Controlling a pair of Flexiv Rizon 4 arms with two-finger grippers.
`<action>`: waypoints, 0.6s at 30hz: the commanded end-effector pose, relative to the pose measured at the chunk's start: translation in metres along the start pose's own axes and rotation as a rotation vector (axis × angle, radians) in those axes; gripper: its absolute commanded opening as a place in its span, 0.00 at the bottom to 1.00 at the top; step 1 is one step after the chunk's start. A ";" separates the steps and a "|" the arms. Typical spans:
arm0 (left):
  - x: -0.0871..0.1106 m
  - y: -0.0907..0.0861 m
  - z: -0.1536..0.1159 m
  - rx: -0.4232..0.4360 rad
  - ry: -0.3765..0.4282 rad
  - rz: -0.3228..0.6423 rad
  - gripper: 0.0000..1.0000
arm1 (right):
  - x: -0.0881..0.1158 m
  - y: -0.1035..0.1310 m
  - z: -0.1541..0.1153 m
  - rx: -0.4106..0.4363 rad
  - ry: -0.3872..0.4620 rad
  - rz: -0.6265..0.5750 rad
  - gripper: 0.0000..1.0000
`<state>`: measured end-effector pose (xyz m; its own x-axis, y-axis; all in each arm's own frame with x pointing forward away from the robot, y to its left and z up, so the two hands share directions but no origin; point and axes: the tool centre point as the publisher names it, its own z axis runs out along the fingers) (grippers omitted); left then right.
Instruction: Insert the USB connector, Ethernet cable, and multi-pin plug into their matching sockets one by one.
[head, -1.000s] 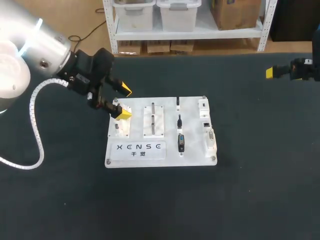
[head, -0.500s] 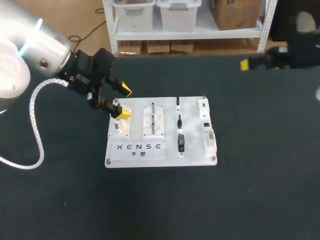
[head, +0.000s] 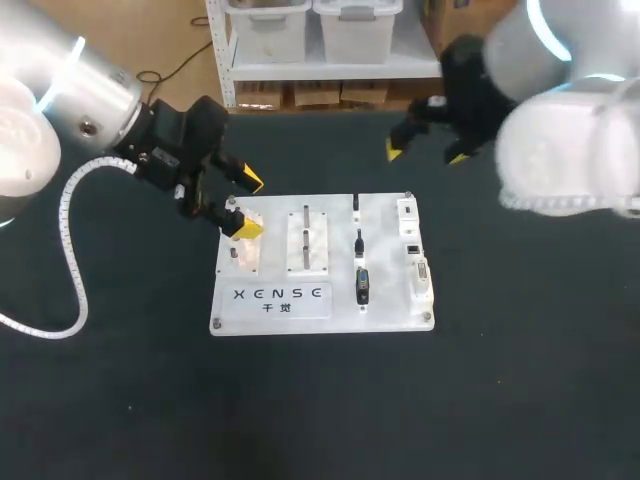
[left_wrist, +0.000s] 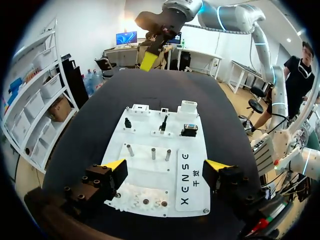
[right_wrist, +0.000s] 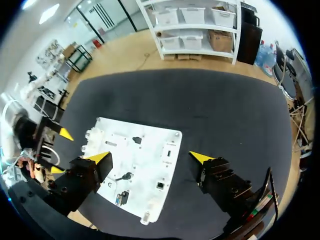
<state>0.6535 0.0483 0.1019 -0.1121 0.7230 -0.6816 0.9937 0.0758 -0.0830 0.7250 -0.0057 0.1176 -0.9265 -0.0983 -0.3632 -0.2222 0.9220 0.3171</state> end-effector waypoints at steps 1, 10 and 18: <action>0.000 0.001 0.000 0.003 0.003 0.000 1.00 | -0.006 0.012 0.042 0.193 0.041 0.054 1.00; 0.000 0.001 0.000 0.003 0.003 0.000 1.00 | -0.004 0.023 0.070 0.267 0.085 0.061 1.00; 0.000 0.001 0.000 0.003 0.003 0.000 1.00 | 0.002 0.021 0.088 0.268 0.105 0.078 1.00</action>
<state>0.6535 0.0483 0.1019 -0.1121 0.7231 -0.6816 0.9937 0.0757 -0.0830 0.7416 0.0428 0.0512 -0.9685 -0.0501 -0.2441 -0.0768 0.9919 0.1013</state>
